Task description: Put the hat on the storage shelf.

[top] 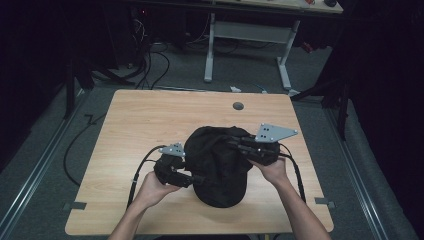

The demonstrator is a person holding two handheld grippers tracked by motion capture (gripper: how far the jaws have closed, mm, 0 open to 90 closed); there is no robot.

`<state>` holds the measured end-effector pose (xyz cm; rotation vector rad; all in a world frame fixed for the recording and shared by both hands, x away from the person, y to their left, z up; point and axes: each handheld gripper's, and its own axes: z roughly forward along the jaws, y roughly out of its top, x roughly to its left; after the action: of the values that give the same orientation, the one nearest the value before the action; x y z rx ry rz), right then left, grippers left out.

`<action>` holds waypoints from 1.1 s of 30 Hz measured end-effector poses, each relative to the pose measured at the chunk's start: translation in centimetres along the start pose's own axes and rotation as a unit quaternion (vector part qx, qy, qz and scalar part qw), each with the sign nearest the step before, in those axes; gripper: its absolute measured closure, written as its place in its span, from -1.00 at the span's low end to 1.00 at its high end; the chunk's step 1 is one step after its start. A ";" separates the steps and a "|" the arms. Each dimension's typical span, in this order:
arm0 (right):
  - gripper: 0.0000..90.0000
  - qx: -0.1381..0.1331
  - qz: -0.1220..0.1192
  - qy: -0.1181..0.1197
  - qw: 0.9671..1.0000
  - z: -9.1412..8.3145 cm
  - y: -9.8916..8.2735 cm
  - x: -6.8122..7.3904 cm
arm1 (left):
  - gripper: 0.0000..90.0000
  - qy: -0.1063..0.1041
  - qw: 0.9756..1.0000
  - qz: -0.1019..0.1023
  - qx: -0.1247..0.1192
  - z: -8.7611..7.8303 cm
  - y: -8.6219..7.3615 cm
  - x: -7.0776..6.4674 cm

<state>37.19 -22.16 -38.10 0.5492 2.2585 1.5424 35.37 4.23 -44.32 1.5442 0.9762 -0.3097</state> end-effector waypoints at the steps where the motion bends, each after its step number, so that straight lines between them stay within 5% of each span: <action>1: 0.88 -0.001 0.001 -0.001 1.000 0.1 0.1 -0.1 | 0.06 -0.008 1.000 -0.003 -0.003 -0.2 0.1 0.0; 5: 0.87 -0.005 0.003 -0.011 1.000 0.3 0.4 -0.4 | 0.24 -0.028 0.999 -0.005 -0.018 -0.5 0.1 -0.1; 9: 0.86 0.002 -0.004 -0.020 1.000 0.4 0.6 -0.3 | 0.41 -0.039 0.999 0.000 -0.005 -0.6 -0.1 -0.4; 20: 0.80 0.002 0.003 -0.014 1.000 0.6 0.7 -0.3 | 0.54 -0.056 0.998 -0.001 0.001 -1.5 0.0 -1.0; 28: 0.54 -0.008 0.026 -0.002 1.000 0.1 0.4 -0.6 | 0.59 -0.054 0.998 0.006 -0.011 -2.2 0.1 -1.7; 33: 0.33 0.015 0.026 -0.014 0.999 -0.1 0.2 -0.7 | 0.60 -0.044 0.999 0.007 -0.010 -2.5 0.3 -1.7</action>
<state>37.76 -22.57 -37.84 0.6390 2.2671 1.5185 33.72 5.86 -42.39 1.5060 0.8971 -0.3557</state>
